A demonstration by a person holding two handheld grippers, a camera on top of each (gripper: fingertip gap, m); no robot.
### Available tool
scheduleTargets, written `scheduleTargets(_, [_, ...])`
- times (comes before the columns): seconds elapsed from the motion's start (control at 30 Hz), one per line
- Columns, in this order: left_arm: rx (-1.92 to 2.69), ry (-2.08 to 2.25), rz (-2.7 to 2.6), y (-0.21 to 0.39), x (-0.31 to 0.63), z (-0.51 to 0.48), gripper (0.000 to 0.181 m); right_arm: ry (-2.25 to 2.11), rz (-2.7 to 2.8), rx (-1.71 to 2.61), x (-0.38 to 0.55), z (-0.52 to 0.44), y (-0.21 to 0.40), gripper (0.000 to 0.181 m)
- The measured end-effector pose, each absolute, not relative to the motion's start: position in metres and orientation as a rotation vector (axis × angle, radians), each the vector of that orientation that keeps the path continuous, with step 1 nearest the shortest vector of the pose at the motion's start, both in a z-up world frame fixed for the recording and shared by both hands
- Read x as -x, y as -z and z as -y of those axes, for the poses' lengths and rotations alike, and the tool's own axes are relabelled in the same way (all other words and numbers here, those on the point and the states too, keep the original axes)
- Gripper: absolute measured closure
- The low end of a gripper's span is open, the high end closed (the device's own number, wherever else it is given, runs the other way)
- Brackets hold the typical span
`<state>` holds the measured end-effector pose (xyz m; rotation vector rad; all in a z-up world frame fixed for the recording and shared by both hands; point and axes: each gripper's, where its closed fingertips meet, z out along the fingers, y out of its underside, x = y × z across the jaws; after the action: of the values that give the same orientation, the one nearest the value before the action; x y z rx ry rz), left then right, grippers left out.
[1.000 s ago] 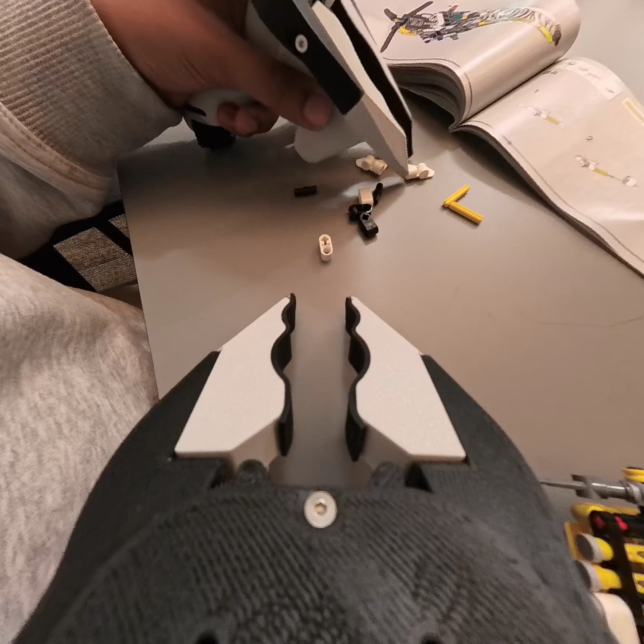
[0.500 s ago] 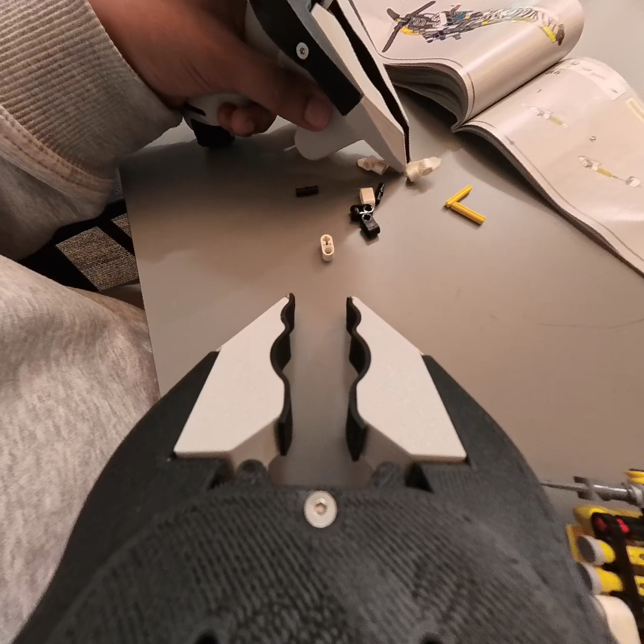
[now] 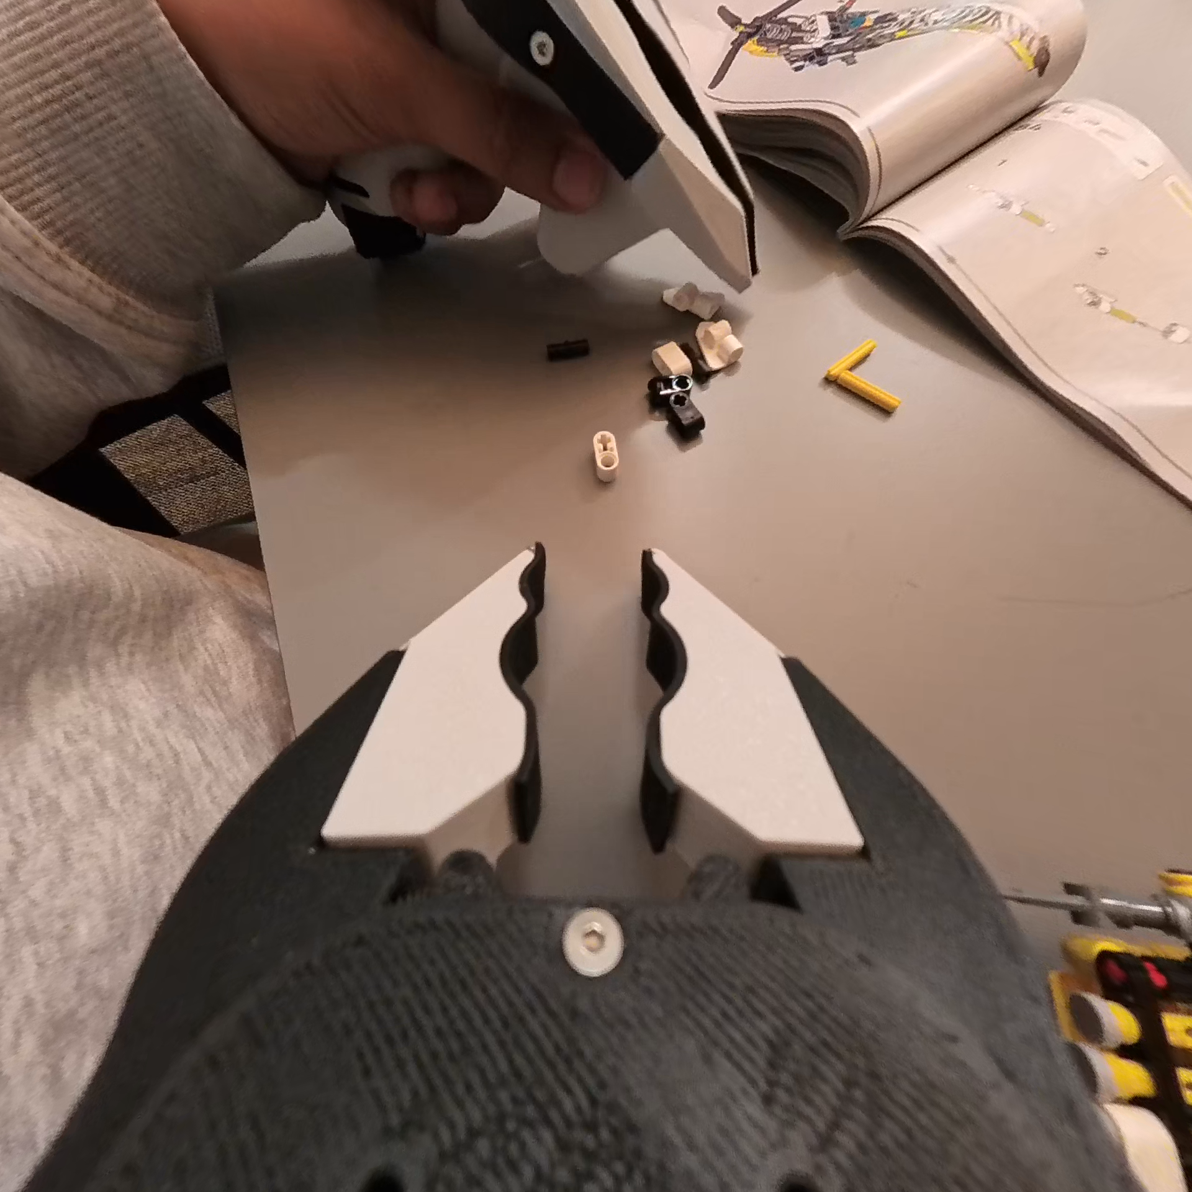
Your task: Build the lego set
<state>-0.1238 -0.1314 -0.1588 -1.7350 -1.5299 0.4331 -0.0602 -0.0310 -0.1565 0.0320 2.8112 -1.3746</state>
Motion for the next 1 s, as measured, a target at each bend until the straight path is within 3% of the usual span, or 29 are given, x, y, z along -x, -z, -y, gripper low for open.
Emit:
scheduleTargets(0.23, [1.765,-0.417,1.435,0.15,0.119,0.123,0.18,1.37,-2.813,-0.029,0.06,0.031,0.157,0.153])
scheduleTargets(0.43, [1.841,-0.353,1.41,0.157,0.116,0.113,0.166,1.373,-2.814,-0.027,0.06,0.031,0.157,0.153])
scheduleTargets(0.63, [1.874,-0.327,1.423,0.163,0.116,0.108,0.175,1.38,-2.812,-0.029,0.06,0.031,0.156,0.153])
scheduleTargets(0.83, [1.508,-0.237,1.38,0.122,0.126,0.098,0.176,1.45,-2.804,-0.062,0.065,0.032,0.15,0.152])
scheduleTargets(1.0, [1.304,-0.018,1.25,0.094,0.118,0.068,0.181,1.742,-2.66,-0.185,0.082,0.037,0.112,0.14])
